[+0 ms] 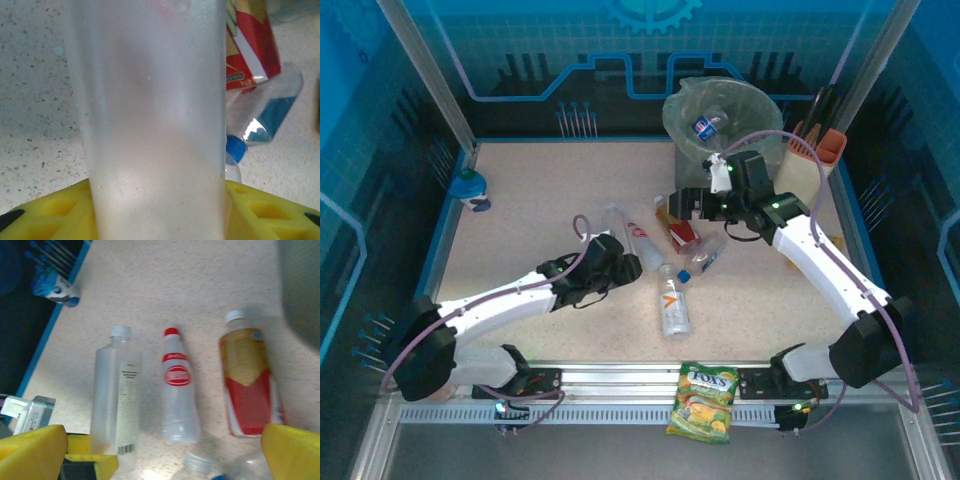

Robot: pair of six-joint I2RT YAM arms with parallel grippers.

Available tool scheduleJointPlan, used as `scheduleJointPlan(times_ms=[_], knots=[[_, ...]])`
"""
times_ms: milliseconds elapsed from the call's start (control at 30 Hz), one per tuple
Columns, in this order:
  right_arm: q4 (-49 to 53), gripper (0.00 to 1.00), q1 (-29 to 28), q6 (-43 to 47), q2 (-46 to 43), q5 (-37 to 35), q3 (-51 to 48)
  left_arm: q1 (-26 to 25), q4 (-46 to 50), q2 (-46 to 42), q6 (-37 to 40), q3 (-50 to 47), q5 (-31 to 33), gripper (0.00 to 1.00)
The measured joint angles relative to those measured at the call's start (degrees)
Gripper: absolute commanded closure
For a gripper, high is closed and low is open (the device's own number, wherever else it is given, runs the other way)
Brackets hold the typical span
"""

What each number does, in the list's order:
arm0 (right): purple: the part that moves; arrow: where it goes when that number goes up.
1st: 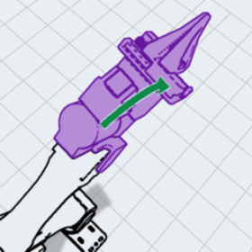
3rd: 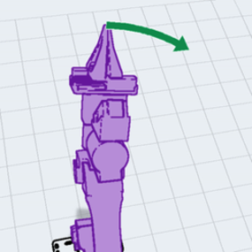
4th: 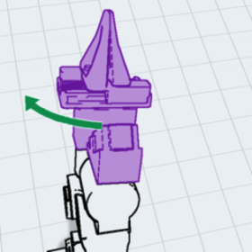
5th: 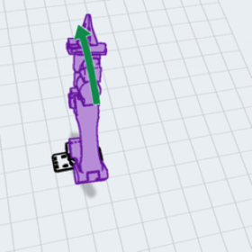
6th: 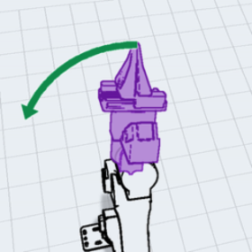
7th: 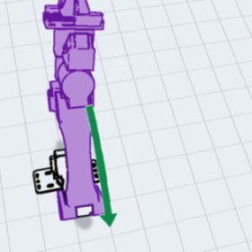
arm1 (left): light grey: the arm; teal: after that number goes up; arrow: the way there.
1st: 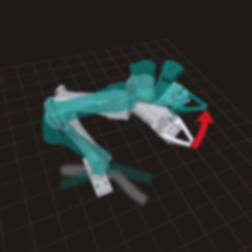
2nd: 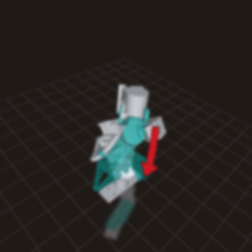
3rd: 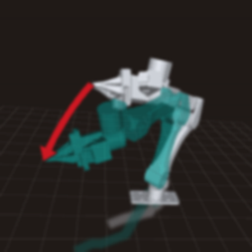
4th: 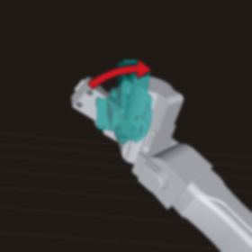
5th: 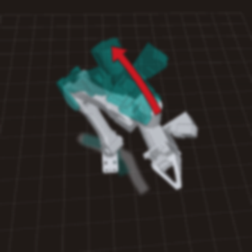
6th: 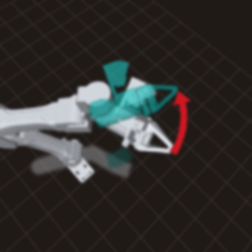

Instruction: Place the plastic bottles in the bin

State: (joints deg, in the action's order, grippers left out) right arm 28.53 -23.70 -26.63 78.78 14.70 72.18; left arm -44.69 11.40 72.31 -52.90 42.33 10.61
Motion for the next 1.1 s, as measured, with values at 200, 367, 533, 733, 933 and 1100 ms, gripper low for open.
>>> scheduleJointPlan(times_ms=[200, 367, 533, 733, 933, 1100], knots=[[-4.59, 0.00, -4.42, -3.17, 6.10, 5.51, 0.24, 0.02, -5.97, -7.41, 8.96, -4.09, -2.71, 0.58], [-8.41, 0.00, -6.25, -5.42, 10.91, 8.81, 0.33, 0.00, -9.73, -10.80, 14.27, -6.03, -5.66, 0.61], [-12.74, 0.00, -6.40, -7.48, 13.14, 12.48, 0.70, 0.00, -10.51, -10.82, 17.16, -6.08, -7.72, 0.61], [-13.90, 0.13, -6.40, -7.93, 14.05, 13.25, 2.49, 0.00, -11.34, -10.80, 18.49, -6.16, -9.18, 0.63], [-14.45, 0.33, -6.40, -7.65, 14.19, 13.22, 2.54, 0.00, -11.78, -10.82, 18.82, -6.16, -9.66, 0.63], [-14.47, 0.43, -6.40, -7.32, 14.19, 13.25, 2.64, 0.11, -11.80, -10.82, 18.75, -6.19, -9.90, 0.55]])
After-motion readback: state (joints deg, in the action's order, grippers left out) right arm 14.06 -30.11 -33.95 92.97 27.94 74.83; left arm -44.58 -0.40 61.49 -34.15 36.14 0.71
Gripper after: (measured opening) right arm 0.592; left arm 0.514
